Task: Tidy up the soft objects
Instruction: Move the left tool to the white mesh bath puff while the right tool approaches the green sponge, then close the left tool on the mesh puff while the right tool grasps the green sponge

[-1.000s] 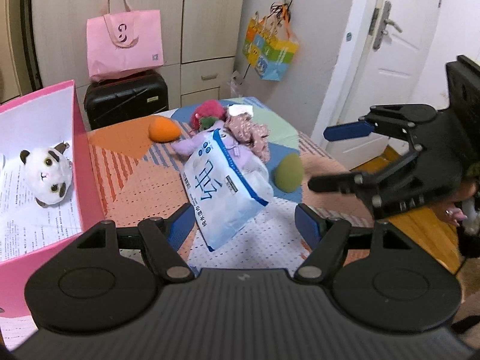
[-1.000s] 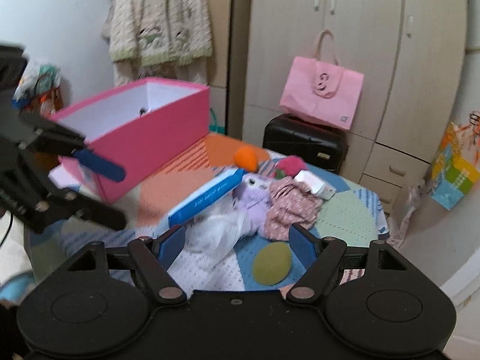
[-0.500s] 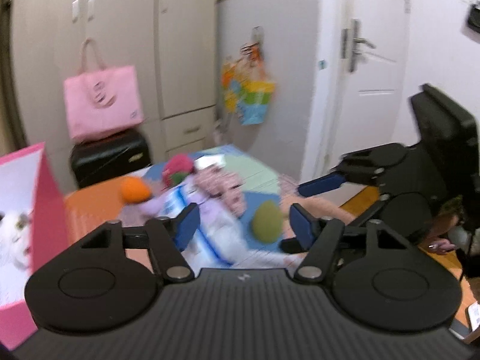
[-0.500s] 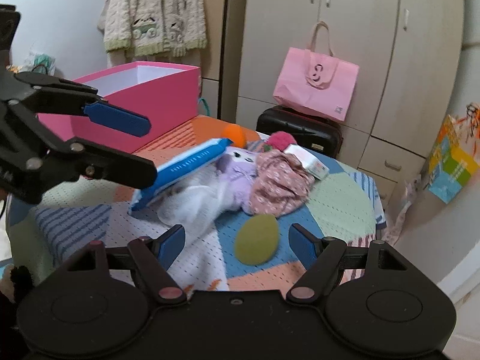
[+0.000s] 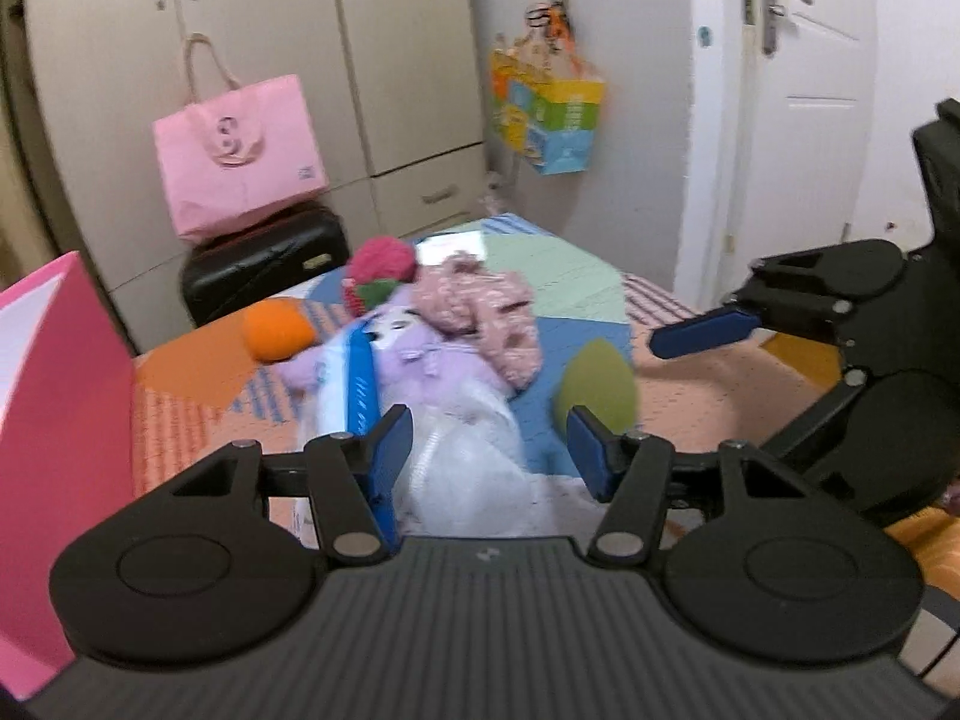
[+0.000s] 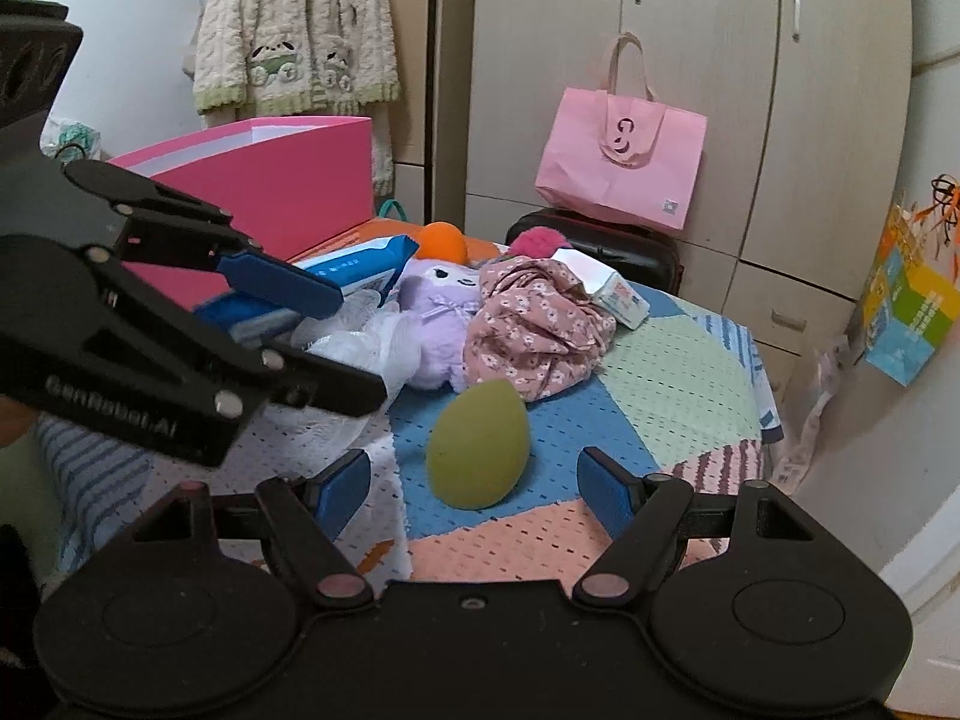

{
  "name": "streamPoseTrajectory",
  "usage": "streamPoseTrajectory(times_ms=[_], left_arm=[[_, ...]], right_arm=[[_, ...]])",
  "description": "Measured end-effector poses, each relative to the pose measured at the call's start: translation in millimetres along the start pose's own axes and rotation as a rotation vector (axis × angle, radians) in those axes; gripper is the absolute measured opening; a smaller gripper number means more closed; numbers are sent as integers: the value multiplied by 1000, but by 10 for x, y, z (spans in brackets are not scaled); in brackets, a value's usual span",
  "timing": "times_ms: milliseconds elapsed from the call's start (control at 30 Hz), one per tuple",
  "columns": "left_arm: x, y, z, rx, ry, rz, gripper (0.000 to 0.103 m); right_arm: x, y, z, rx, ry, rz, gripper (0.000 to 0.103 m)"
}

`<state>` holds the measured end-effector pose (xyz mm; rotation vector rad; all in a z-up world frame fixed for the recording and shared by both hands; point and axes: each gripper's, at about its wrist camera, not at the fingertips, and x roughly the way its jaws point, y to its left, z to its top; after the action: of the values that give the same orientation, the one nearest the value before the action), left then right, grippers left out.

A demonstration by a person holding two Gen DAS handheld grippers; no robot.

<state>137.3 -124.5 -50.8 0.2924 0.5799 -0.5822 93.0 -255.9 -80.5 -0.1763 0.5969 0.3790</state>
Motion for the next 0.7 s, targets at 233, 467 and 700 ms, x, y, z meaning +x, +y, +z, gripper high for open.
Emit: streamPoseTrajectory(times_ms=[233,467,700], left_arm=[[42,6,-72,-3,15,31,58],[88,-13,-103,-2,25,88,63],[274,124,-142,-116,65,82,70]], right_arm=[[113,-2,-17,0,-22,28,80],[177,17,-36,-17,-31,43,80],[218,-3,-57,-23,-45,26,68]])
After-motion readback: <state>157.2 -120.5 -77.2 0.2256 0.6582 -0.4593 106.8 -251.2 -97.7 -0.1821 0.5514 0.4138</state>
